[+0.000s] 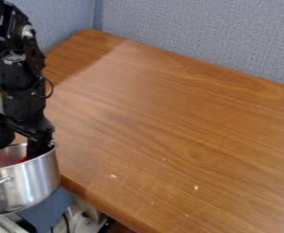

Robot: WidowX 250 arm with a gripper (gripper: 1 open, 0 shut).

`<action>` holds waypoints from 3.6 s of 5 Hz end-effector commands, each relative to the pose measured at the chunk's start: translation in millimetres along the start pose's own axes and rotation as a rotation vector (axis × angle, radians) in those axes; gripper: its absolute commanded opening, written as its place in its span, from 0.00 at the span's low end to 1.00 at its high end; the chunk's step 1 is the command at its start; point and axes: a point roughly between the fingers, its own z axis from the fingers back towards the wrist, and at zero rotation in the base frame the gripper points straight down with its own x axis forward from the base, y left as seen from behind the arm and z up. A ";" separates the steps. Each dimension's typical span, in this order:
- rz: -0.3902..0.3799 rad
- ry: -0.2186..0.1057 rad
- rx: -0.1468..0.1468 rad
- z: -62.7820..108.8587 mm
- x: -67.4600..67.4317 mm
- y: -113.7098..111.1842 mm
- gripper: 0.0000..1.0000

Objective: Move the red object from the metal pot to the table

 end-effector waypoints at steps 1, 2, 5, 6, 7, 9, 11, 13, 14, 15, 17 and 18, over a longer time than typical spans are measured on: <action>0.032 0.036 -0.051 -37.0 7.6 -12.8 1.00; 0.051 0.036 -0.054 -43.1 13.6 -16.9 1.00; 0.134 0.036 -0.074 -7.1 21.8 -27.5 0.00; 0.132 0.032 -0.078 7.3 23.8 -22.9 1.00; 0.114 0.019 -0.070 14.7 29.6 -18.2 0.00; 0.171 -0.008 -0.110 19.2 54.2 -23.1 1.00; 0.277 -0.003 -0.132 16.0 69.8 -0.9 0.00; 0.188 -0.020 -0.136 20.3 68.5 -17.7 0.00; 0.160 -0.026 -0.139 27.8 65.5 -24.6 0.00; 0.158 -0.036 -0.146 21.9 71.1 -24.7 0.00; 0.116 -0.026 -0.121 13.2 75.1 -22.8 0.00; 0.074 -0.029 -0.115 11.9 76.0 -23.0 0.00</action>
